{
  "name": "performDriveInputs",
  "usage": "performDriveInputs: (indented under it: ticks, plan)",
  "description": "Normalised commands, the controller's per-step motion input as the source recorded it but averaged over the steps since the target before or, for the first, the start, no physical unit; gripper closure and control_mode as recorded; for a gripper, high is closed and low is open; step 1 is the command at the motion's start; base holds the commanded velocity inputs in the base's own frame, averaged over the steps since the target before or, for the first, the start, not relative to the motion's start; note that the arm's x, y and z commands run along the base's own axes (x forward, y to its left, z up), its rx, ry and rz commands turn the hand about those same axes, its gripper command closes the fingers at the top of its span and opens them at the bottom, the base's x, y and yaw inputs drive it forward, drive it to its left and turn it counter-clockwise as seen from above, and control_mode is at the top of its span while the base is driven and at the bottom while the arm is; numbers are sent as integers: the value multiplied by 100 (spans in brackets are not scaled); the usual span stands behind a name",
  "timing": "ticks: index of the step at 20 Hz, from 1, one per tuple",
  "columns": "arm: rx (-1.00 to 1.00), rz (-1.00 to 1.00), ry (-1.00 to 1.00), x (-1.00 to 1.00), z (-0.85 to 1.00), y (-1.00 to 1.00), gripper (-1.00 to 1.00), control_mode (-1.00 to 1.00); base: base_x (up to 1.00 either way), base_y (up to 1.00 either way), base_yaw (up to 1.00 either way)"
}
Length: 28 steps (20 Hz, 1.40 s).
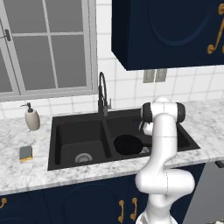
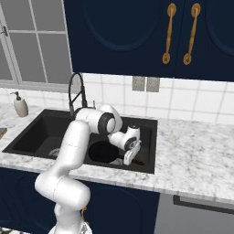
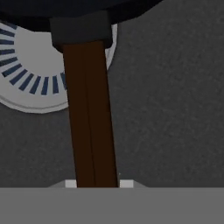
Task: Pick the pan and sponge and place them into the sink. Then turn on the water.
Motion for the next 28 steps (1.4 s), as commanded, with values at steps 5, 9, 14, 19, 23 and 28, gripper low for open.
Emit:
performDriveInputs:
  ticks: [5,9,14,19,23,28]
  plan:
    - [0,0,0,26,-30,0,100,-100,0,0,0]
    - [1,0,0,13,-17,0,-100,-100,0,0,0]
    - [0,-3,1,-6,43,2,-100,-100,0,0,0]
    - [0,-2,1,-11,97,1,-100,-100,0,0,0]
    - [0,-8,-1,-29,98,14,-100,-100,0,0,0]
    - [3,-41,-3,-52,63,34,-100,-100,0,0,0]
